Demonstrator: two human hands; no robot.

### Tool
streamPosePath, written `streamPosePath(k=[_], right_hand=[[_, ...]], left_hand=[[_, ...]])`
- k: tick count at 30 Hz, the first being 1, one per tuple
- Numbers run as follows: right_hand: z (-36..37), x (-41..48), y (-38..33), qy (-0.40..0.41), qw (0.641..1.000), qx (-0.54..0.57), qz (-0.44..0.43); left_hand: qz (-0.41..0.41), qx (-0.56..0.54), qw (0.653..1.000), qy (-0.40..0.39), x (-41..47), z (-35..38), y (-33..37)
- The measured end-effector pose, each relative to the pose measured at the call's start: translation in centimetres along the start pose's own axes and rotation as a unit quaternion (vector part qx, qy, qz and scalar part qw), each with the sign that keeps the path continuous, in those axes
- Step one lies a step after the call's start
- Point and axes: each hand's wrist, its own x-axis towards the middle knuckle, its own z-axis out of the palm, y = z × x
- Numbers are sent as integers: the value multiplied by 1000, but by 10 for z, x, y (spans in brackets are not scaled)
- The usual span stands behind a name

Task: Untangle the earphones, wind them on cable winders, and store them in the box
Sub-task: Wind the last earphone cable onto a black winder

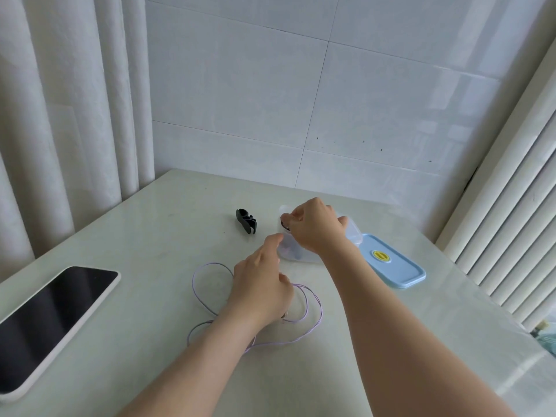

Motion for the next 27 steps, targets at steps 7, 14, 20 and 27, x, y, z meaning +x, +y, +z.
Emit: streamPosePath(k=[7,14,20,27], right_hand=[[-4,-11,-8,-42,996,-52,-55],[7,-39,-9,12,979,-158,-132],[3,-68,6,128,962,-58,-233],[-8,-106,28,-74,990,-27,-118]], left_hand=[[4,3,1000,6,0,-2,3],[-9,-23,1000,9,-1,-6,7],[-40,-144,987,63,1,-12,2],[-39,-144,960,235,7,-22,3]])
